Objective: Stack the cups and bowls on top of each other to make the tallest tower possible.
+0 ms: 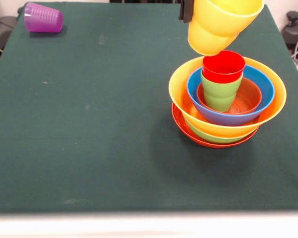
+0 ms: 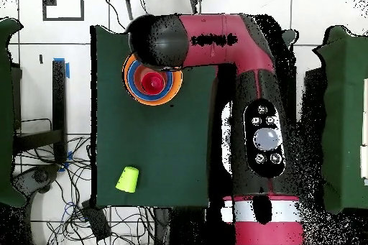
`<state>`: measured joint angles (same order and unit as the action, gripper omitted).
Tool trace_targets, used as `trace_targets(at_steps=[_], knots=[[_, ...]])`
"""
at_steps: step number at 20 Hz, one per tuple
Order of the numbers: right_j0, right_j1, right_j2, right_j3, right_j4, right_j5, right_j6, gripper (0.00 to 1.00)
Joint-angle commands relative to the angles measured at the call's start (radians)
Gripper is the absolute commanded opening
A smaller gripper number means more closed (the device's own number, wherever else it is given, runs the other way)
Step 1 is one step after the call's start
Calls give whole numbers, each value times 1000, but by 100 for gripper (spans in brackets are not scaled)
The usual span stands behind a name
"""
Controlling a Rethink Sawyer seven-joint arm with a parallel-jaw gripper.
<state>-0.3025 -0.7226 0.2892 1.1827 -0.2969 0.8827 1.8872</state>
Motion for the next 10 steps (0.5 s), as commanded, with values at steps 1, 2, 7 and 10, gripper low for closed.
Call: trace_targets(at_steps=[1,2,7,10], knots=[[15,74,-25,132,-26,-43,74,0],[14,76,-26,136,-26,-46,72,0],[18,76,-39,146,-25,-47,73,0],[20,82,-42,153,-19,-54,77,0]])
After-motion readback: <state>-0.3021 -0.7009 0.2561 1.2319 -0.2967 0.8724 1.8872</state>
